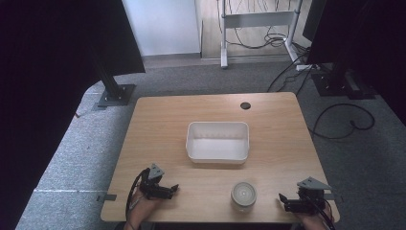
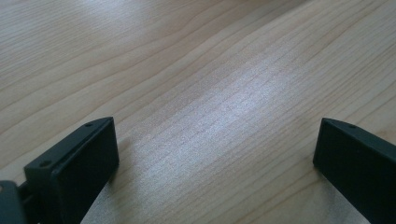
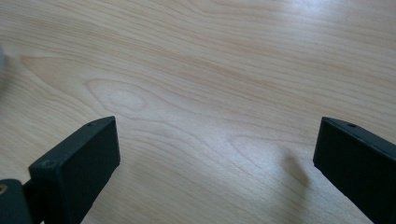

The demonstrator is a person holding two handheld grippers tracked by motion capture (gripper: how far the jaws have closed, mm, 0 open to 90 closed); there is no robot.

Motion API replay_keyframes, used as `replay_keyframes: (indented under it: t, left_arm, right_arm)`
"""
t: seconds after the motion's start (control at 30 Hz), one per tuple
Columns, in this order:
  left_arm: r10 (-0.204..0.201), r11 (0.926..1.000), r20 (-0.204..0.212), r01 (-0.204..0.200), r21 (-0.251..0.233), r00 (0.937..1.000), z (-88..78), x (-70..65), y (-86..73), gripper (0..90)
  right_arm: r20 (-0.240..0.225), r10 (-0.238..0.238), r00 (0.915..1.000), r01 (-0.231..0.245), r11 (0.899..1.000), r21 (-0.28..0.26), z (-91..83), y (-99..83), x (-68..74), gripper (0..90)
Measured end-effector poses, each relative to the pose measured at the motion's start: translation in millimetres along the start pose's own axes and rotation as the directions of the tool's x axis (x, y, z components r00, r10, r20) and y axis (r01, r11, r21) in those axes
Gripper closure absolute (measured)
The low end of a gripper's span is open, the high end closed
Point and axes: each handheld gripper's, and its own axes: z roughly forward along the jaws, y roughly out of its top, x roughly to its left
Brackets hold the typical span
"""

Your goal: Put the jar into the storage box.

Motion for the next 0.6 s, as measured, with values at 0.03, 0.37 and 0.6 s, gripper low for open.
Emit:
replay_keyframes:
  t: [0.03,0.37,0.6]
  left_arm:
    - [0.000,1.0000,0.000,0.000,0.000,1.0000,0.0,0.0,0.0,0.0]
    - [0.000,1.0000,0.000,0.000,0.000,1.0000,0.0,0.0,0.0,0.0]
    - [0.000,1.0000,0.000,0.000,0.000,1.0000,0.0,0.0,0.0,0.0]
  right_arm:
    - [-0.004,-0.002,1.0000,0.002,1.000,0.000,-0.6,0.6,1.5,0.3]
    - [-0.036,-0.023,0.9991,0.023,1.000,-0.019,-7.9,1.6,7.8,0.4]
    - [-0.053,-0.032,0.9981,0.031,0.999,-0.028,-12.3,2.3,12.1,0.5]
